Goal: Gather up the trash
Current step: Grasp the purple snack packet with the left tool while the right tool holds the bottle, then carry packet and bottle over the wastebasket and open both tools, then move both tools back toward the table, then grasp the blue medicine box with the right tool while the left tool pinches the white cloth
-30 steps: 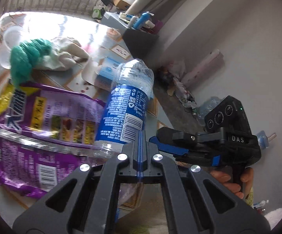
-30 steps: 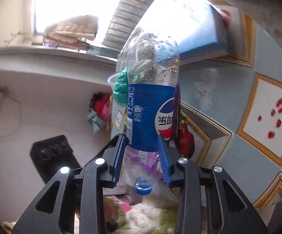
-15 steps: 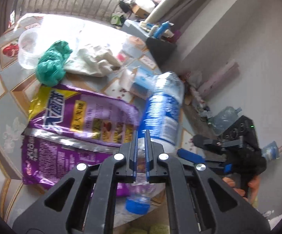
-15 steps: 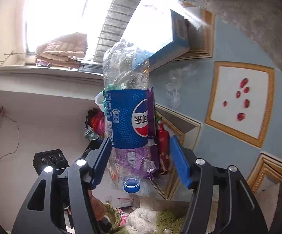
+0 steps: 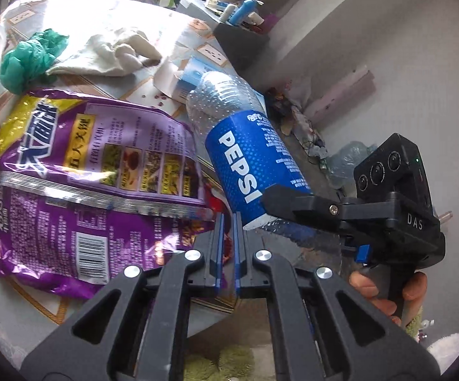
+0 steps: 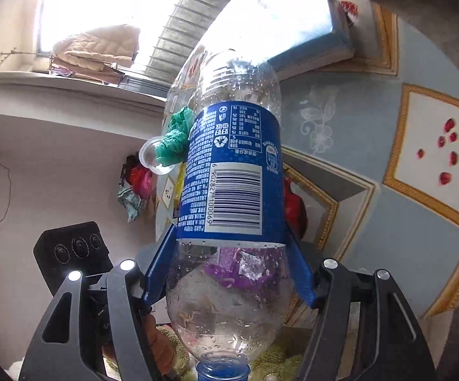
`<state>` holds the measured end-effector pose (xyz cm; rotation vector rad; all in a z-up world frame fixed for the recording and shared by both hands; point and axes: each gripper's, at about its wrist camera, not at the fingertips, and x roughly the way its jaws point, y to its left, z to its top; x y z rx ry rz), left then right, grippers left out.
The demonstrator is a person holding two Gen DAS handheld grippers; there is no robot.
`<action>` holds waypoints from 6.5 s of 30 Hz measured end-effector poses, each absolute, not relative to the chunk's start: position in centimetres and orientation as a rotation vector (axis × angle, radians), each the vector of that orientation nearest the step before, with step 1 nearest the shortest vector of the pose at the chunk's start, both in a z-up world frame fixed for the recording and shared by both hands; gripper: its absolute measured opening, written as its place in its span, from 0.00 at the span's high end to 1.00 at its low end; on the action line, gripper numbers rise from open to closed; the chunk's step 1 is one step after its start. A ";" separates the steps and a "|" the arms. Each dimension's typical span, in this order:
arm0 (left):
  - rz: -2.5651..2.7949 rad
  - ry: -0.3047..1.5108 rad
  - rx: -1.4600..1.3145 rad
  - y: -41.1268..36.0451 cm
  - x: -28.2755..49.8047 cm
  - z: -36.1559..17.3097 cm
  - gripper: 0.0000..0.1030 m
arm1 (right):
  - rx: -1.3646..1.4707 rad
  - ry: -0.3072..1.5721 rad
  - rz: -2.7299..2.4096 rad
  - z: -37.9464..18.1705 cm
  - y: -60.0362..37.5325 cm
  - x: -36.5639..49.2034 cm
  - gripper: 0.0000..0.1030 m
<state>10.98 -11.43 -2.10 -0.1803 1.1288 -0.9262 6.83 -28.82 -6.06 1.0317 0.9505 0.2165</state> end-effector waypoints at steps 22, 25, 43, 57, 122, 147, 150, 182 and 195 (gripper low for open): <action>-0.495 0.957 -0.166 0.2 14.9 -1.5 0.80 | 0.749 0.972 0.188 -4.1 -27.0 6.8 0.39; -0.442 0.962 -0.186 1.4 15.8 -1.8 0.72 | 0.698 1.001 0.172 -4.3 -26.2 7.4 0.39; -0.443 1.130 -0.340 3.4 19.0 -4.7 0.58 | 0.636 1.064 0.136 -5.6 -25.0 8.3 0.39; -0.627 1.087 -0.367 1.4 16.5 -3.1 0.72 | 0.618 1.066 0.113 -5.7 -24.8 8.3 0.39; -1.081 1.189 0.570 -61.1 4.7 -12.4 0.31 | 1.431 0.830 -0.856 -27.6 -63.7 -18.0 0.29; -1.056 0.827 0.284 -37.1 8.0 8.8 0.28 | 1.085 0.720 -0.767 -15.0 -54.4 -15.6 0.29; -1.027 0.774 0.257 -33.1 7.9 9.9 0.28 | 1.012 0.684 -0.724 -11.4 -52.2 -15.0 0.29; -0.504 0.728 -0.107 -3.1 17.9 7.5 0.27 | 0.563 0.806 -0.170 1.3 -35.9 7.3 0.29; -0.642 0.896 -0.063 -10.7 26.7 1.9 0.37 | 0.383 0.910 -0.120 0.0 -34.9 18.3 0.29</action>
